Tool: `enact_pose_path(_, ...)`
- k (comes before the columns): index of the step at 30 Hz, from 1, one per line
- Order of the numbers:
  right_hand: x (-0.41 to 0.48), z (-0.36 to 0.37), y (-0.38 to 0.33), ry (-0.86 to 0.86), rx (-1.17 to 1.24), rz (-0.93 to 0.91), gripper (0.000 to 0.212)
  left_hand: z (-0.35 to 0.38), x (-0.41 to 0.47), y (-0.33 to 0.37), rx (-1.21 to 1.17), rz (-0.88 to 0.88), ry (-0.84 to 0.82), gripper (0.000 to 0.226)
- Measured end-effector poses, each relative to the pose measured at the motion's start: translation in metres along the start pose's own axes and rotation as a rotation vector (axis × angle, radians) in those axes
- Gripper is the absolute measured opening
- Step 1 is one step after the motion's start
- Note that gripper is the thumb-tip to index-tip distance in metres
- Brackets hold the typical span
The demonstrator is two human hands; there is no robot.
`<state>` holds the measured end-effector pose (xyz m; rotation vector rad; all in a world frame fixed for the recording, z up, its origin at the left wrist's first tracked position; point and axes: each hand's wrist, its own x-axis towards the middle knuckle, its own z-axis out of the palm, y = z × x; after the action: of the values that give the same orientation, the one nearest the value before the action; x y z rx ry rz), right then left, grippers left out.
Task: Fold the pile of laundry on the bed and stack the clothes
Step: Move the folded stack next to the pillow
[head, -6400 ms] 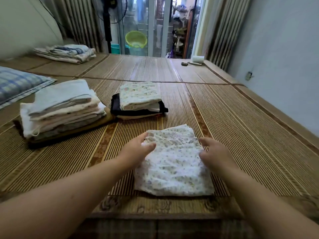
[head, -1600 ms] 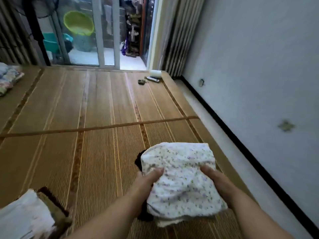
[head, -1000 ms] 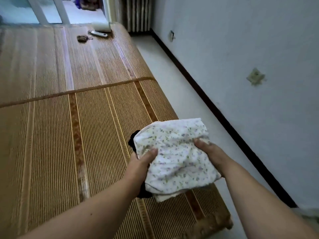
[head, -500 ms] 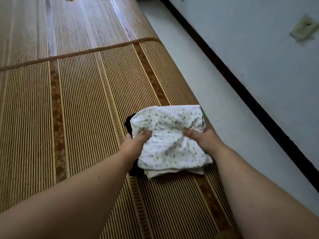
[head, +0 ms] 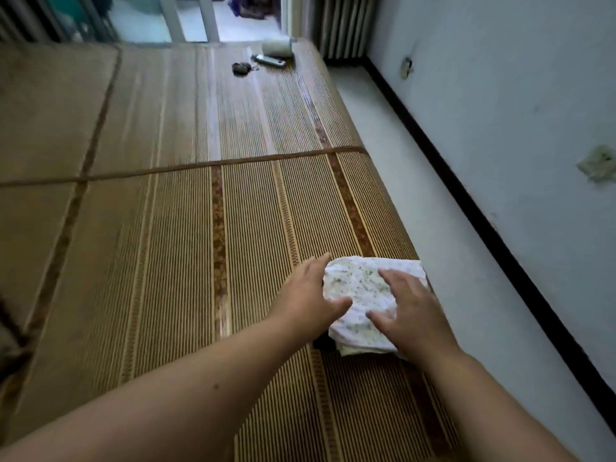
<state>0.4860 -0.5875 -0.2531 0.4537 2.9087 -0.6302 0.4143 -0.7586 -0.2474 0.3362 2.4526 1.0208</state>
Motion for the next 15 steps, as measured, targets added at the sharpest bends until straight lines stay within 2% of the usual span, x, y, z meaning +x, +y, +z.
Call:
enact_pose_path(3,-0.011,-0.027,-0.066,-0.044,-0.125,-0.149,0.069,-0.067,-0.046,0.009,0.225,0.097,0.022,0.083)
enact_pose_path(6,-0.023,-0.047,-0.142,-0.096,-0.234,-0.279,0.068,-0.137,-0.097,0.0,0.377,0.117,0.042,0.074)
enact_pose_path(11,-0.045,-0.049,-0.269,-0.129,-0.287,-0.404,0.064,-0.238,-0.174,-0.066,0.46,0.009,0.177,0.066)
enact_pose_path(15,-0.066,-0.008,-0.378,-0.19,-0.266,-0.486,0.059,-0.314,-0.225,-0.146,0.469,-0.099,0.211,0.063)
